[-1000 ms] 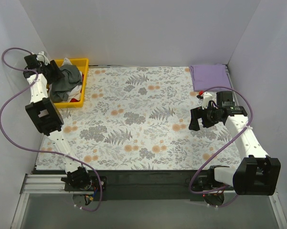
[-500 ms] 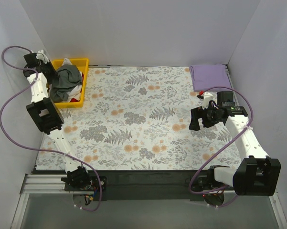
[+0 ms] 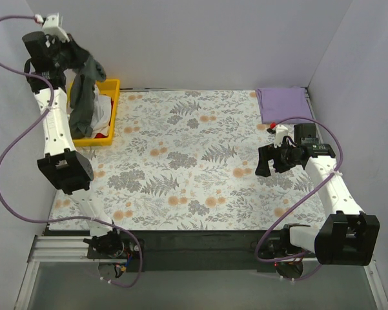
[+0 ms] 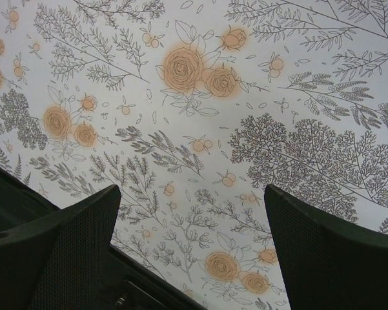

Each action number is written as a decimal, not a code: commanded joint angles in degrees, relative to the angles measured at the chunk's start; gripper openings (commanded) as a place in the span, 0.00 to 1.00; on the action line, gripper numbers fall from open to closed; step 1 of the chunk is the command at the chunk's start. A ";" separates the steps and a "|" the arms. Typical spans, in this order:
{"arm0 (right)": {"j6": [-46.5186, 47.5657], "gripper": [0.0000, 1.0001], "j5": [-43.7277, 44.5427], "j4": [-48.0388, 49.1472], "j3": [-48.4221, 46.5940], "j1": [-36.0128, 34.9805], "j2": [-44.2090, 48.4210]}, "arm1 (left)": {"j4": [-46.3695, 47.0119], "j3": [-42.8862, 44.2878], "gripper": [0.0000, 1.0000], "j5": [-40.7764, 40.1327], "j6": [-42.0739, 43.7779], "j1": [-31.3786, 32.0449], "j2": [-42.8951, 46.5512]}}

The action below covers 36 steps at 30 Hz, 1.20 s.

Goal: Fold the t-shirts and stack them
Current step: Grab the tshirt from the pile, then move the tshirt to the center of the board

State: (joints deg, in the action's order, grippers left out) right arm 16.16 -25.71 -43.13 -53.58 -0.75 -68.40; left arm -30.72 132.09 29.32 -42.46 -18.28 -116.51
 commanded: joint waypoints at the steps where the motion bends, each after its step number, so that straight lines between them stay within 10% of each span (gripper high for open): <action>1: -0.78 0.98 -1.00 0.24 -1.96 0.23 1.52 | 5.74 3.60 0.00 2.50 -2.44 8.87 11.29; 13: -0.78 0.98 0.58 0.33 -2.31 0.23 3.63 | 19.55 2.04 0.00 13.73 -25.47 20.22 20.96; 18: -0.34 0.98 1.54 0.16 -3.63 0.23 3.19 | 19.29 -23.45 0.00 18.13 -25.22 19.08 34.72; 19: -0.08 0.98 1.81 0.07 -3.90 0.23 3.10 | 18.25 -28.51 0.00 19.88 -24.26 18.38 36.86; 20: 0.09 0.98 1.81 0.07 -4.51 0.23 2.92 | 16.59 -32.82 0.28 20.59 -22.95 16.46 39.05; 22: 0.97 0.98 1.46 -0.46 -5.13 0.23 2.57 | 8.02 -44.00 0.53 19.55 -16.30 13.99 43.55; 36: 13.80 0.94 7.95 -3.62 -7.94 -0.83 -6.99 | -17.01 -70.03 0.70 18.85 25.57 19.32 42.25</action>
State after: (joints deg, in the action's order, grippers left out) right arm 24.97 -21.30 -45.28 -59.96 -0.97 -73.25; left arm -43.09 63.51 46.72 -28.05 -3.29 -74.17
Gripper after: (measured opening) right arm 0.952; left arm 0.704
